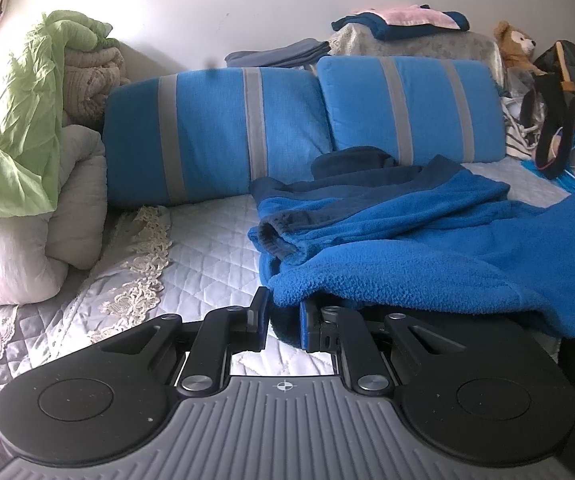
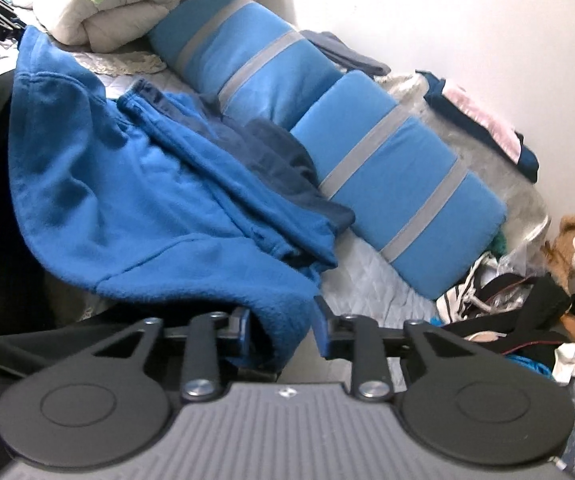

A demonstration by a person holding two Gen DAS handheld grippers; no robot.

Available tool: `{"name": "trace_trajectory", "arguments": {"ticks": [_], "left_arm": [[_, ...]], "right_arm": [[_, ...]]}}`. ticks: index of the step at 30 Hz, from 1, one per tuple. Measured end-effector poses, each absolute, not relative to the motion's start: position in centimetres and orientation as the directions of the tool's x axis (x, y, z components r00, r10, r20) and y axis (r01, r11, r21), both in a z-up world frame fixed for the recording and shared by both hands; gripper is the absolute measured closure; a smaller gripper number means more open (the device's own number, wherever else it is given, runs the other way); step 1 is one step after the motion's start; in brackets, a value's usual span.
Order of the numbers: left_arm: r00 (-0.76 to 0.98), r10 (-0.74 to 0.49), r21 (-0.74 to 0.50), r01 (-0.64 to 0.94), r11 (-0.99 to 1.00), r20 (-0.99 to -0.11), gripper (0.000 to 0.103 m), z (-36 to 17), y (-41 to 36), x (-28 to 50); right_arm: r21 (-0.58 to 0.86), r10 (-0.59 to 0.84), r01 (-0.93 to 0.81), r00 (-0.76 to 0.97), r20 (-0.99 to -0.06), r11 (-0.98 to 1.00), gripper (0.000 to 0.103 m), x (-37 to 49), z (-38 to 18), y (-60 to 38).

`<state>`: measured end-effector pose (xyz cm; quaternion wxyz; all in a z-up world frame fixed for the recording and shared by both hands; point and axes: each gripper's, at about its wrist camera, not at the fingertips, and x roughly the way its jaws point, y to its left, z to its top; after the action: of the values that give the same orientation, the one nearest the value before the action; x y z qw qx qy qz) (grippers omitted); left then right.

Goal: Fold clothes
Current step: 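Hold the fleece edge with the left tool while the right tool closes beside it, then lift the blue fleece edge high with both tools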

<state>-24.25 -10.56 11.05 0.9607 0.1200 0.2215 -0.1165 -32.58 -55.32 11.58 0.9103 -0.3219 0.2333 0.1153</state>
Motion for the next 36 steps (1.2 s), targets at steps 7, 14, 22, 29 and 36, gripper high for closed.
{"name": "trace_trajectory", "arguments": {"ticks": [7, 14, 22, 29, 36], "left_arm": [[0.882, -0.138, 0.190, 0.246, 0.950, -0.451, 0.088, 10.9, -10.4, -24.1], [0.880, -0.108, 0.169, 0.207, 0.964, -0.463, 0.085, 11.0, -9.7, -23.7], [0.892, -0.024, 0.269, 0.162, 0.950, -0.451, 0.085, 11.1, -10.1, -23.7], [0.900, -0.001, 0.318, 0.156, 0.935, -0.437, 0.087, 11.5, -10.2, -23.6], [0.904, 0.005, 0.366, 0.168, 0.915, -0.428, 0.094, 11.4, -11.0, -23.7]], "right_arm": [[-0.486, -0.005, -0.286, 0.858, -0.514, 0.826, 0.069, -31.7, 11.0, -56.9], [-0.487, -0.037, -0.254, 0.858, -0.511, 0.836, 0.075, -31.6, 10.4, -57.2], [-0.548, -0.087, -0.223, 0.872, -0.482, 0.806, 0.080, -31.7, 10.0, -57.8], [-0.596, -0.113, -0.204, 0.885, -0.451, 0.777, 0.079, -31.8, 9.7, -58.1], [-0.600, -0.118, -0.186, 0.895, -0.430, 0.778, 0.079, -31.8, 10.2, -58.3]]}}
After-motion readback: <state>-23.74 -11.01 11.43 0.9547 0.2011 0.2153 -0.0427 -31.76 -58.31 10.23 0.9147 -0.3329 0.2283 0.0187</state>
